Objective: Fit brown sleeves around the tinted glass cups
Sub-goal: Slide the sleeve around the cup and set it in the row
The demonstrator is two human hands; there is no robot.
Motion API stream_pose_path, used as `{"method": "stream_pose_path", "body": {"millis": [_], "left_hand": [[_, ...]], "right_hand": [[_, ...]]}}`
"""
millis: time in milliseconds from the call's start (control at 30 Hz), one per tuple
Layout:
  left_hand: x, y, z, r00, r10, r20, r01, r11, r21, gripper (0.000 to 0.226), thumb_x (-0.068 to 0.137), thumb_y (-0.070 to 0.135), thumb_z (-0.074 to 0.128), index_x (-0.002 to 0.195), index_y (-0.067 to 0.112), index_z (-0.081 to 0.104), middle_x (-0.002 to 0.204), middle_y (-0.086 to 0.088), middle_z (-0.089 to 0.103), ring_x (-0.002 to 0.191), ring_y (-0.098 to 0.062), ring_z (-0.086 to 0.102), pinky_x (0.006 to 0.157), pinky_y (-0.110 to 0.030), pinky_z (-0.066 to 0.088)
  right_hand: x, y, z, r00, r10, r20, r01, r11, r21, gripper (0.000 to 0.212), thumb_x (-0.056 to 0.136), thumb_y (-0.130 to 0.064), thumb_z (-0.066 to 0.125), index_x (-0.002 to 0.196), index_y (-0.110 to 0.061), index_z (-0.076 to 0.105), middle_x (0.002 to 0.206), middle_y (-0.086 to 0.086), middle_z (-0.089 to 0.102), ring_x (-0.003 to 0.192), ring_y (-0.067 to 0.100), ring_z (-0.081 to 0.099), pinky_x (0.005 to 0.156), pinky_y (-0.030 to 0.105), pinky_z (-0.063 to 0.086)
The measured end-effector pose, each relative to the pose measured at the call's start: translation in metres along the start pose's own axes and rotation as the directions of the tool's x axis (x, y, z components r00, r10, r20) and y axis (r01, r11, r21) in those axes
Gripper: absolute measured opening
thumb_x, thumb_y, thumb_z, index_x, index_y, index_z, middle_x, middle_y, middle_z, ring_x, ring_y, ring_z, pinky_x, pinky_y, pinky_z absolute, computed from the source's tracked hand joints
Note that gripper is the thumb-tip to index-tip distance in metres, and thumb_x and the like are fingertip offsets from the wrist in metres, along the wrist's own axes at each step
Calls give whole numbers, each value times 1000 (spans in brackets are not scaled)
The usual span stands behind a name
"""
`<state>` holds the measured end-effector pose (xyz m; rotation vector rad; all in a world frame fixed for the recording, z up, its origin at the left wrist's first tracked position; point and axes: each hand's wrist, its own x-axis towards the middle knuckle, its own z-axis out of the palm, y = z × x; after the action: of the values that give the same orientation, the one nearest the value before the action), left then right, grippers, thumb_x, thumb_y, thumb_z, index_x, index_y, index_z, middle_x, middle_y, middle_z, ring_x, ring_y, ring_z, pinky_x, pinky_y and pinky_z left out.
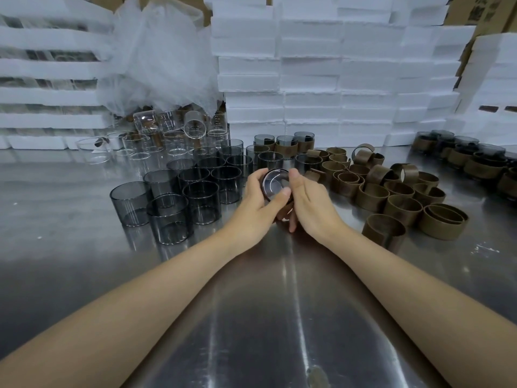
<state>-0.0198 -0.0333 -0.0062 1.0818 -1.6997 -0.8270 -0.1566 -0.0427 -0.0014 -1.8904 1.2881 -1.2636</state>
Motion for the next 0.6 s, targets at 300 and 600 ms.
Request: {"method": "stream_pose_path", "body": {"millis": [300, 600], "left_hand": [[2, 6, -3, 977, -166, -137, 127, 958, -257, 27, 103, 36, 41, 124, 21, 49, 102, 4, 52, 71, -9, 64, 57, -32, 57], [1, 6, -4, 981, -191, -40, 158, 896, -414, 32, 105, 34, 37, 127, 15, 50, 119, -4, 57, 89, -11, 68, 79, -36, 61]], "right_hand": [[14, -2, -9, 882, 278, -380, -192, 949, 250, 34, 90, -12, 45, 123, -22, 43, 56, -3, 58, 35, 16, 54, 63, 44, 53], [12, -6, -18, 829, 558, -24, -477, 730, 489, 13, 100, -12, 49, 109, -7, 57, 82, 9, 72, 50, 13, 67, 51, 19, 53]]}}
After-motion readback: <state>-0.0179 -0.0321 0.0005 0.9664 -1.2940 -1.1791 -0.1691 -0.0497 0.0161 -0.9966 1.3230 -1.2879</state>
